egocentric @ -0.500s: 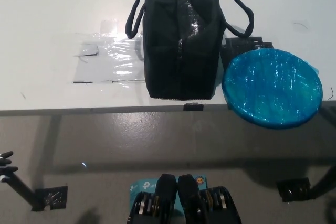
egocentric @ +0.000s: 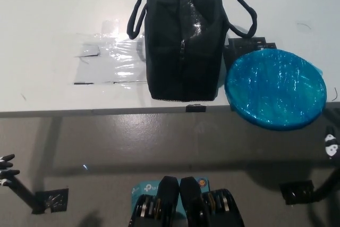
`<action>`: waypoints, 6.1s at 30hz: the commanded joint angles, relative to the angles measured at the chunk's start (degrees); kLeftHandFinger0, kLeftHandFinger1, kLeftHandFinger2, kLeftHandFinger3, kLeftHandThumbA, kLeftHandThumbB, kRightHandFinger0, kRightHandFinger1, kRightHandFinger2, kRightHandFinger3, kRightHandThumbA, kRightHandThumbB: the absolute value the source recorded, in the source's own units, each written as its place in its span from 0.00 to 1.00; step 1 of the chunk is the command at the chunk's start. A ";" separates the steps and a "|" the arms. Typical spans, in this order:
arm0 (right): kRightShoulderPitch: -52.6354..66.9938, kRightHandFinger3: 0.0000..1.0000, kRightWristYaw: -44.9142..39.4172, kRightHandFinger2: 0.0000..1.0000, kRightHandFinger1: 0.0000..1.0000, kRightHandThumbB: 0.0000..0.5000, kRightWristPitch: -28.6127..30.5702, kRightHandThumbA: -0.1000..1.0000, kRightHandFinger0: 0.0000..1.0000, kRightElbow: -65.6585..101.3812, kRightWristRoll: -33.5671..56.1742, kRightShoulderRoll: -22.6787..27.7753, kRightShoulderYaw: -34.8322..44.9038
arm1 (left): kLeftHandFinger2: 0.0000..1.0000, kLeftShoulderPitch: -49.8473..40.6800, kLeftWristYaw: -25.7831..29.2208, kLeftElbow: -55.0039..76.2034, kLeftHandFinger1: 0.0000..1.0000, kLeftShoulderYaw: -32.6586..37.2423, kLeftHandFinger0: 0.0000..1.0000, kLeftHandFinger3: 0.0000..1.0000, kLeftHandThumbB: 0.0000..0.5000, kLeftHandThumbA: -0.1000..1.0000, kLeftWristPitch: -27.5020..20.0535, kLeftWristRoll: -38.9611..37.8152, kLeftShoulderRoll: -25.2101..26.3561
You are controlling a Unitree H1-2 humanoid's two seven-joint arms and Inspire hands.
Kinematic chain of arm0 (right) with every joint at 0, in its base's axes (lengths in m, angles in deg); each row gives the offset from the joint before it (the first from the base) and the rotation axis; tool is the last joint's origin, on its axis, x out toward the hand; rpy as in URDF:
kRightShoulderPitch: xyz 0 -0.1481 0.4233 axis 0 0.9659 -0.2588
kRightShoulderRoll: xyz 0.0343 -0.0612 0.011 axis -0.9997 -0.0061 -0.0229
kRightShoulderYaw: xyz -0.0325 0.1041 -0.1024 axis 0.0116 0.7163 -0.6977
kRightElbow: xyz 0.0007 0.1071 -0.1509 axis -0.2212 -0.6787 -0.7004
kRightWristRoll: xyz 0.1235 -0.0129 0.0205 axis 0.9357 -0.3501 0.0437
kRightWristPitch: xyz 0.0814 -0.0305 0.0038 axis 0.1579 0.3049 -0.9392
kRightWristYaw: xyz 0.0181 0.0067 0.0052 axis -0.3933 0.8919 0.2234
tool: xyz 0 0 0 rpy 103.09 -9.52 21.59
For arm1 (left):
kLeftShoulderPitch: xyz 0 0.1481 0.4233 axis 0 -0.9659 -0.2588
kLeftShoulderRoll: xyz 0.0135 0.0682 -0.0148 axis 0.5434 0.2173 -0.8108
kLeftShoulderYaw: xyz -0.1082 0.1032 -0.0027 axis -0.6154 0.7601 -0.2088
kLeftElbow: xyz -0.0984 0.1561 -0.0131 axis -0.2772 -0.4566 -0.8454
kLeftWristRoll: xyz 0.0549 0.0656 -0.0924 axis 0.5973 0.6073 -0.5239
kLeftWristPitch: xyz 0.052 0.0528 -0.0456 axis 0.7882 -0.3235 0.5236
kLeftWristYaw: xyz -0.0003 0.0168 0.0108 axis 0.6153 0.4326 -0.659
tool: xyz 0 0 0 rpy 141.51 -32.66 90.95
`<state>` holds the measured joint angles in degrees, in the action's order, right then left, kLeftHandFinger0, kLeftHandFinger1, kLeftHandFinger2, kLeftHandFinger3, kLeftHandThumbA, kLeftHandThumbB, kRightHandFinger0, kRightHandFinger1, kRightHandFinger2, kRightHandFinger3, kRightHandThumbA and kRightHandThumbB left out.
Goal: The robot uses its right hand to pick up a stack of plates kept in the middle of the desk and put it inside a bag kept next to it
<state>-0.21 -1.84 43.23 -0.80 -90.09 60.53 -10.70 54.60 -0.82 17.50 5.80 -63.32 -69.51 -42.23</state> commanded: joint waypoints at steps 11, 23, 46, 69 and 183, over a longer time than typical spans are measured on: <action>-2.68 1.00 -6.37 1.00 1.00 1.00 1.88 0.55 1.00 16.96 -29.69 0.24 -11.88 | 0.64 0.92 -0.02 1.94 0.47 -0.98 0.36 0.71 0.24 0.00 -0.55 -0.68 1.61; -7.83 1.00 -10.33 1.00 1.00 1.00 4.76 0.75 1.00 16.66 -36.14 7.63 -13.65 | 0.65 0.87 -0.04 1.94 0.47 -0.84 0.36 0.72 0.20 0.00 -0.55 -0.50 1.46; -8.49 1.00 -12.68 1.00 1.00 1.00 -0.46 0.99 1.00 7.91 -46.55 0.95 -17.47 | 0.68 1.83 -0.34 1.68 0.46 -0.34 0.34 0.76 0.05 0.04 -0.47 0.25 2.18; -11.40 1.00 -14.70 1.00 1.00 1.00 -5.36 0.92 1.00 1.47 -48.16 0.99 -13.31 | 0.64 1.58 -0.52 1.54 0.47 0.08 0.33 0.65 0.00 0.18 -1.78 1.15 2.30; -32.12 0.14 3.12 0.31 0.00 0.50 -13.17 0.00 0.00 6.20 23.02 -10.43 10.32 | 0.67 0.99 -1.02 1.54 0.50 3.42 0.37 0.68 0.00 0.25 -2.50 5.32 3.88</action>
<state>-21.56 6.41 28.55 -4.49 -76.92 46.18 -0.28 54.82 -1.57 17.10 9.17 -63.67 -66.28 -41.48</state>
